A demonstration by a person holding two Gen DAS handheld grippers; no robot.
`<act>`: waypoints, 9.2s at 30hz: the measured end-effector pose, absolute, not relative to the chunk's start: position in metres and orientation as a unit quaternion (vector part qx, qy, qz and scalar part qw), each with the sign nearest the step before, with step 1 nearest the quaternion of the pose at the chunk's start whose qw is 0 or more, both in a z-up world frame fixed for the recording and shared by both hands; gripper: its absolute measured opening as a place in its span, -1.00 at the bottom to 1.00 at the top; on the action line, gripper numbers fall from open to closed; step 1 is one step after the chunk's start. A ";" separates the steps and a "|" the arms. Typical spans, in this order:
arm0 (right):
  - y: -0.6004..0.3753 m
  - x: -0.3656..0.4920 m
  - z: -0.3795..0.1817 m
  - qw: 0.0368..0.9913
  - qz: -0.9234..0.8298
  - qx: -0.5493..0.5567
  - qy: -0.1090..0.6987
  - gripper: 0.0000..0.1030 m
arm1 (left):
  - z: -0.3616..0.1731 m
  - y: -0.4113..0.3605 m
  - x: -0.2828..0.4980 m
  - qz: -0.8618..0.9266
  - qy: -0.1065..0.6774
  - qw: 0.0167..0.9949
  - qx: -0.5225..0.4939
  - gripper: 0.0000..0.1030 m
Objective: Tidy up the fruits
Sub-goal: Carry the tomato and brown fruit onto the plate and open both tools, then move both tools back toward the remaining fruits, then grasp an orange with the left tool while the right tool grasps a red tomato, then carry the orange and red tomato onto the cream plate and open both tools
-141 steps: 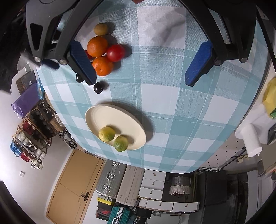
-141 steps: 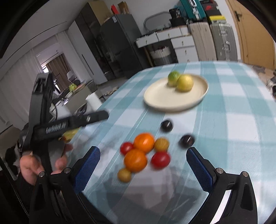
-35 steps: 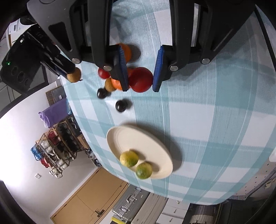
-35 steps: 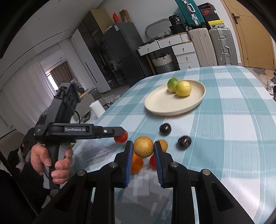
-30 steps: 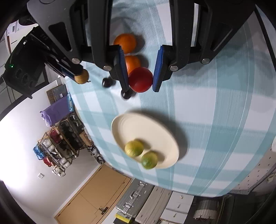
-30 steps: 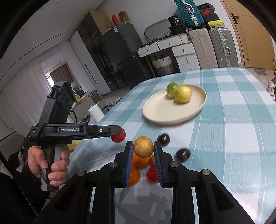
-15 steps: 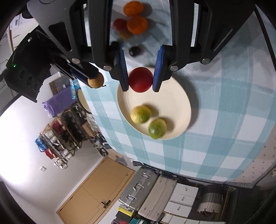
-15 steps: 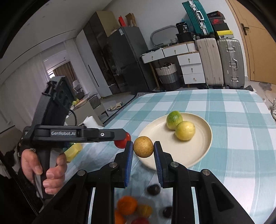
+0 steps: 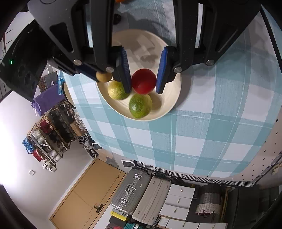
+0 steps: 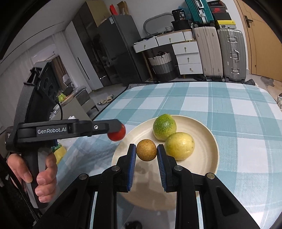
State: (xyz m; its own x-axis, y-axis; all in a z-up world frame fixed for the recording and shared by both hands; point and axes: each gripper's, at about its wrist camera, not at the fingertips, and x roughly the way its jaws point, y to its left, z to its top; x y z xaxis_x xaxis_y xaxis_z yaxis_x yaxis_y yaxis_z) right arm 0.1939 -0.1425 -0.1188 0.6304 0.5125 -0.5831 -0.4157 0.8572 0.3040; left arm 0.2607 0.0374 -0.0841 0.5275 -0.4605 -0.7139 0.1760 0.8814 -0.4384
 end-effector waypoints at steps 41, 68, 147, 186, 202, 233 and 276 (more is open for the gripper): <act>-0.146 0.174 -0.104 0.922 0.234 0.074 0.300 0.30 | -0.086 0.036 0.276 -0.178 0.453 0.862 -0.139 -0.35; -0.175 0.067 -0.064 0.945 0.230 0.059 0.225 0.83 | -0.038 0.024 0.111 -0.105 0.355 0.927 -0.058 0.52; -0.192 0.006 -0.146 0.915 0.193 0.064 0.348 0.97 | -0.136 0.003 0.017 -0.239 0.479 0.840 -0.090 -0.30; -0.135 0.010 -0.180 0.884 0.238 -0.018 0.402 -0.42 | -0.121 0.041 0.018 -0.220 0.470 0.845 -0.133 -0.30; -0.148 0.003 -0.163 0.890 0.264 0.018 0.372 -0.46 | -0.114 0.044 0.028 -0.218 0.461 0.850 -0.131 -0.30; -0.125 0.011 -0.181 0.874 0.280 0.014 0.396 -0.21 | -0.124 0.058 0.058 -0.195 0.464 0.851 -0.151 -0.30; -0.167 0.177 -0.119 0.902 0.246 0.093 0.343 -0.43 | -0.099 0.027 0.225 -0.184 0.447 0.870 -0.102 -0.30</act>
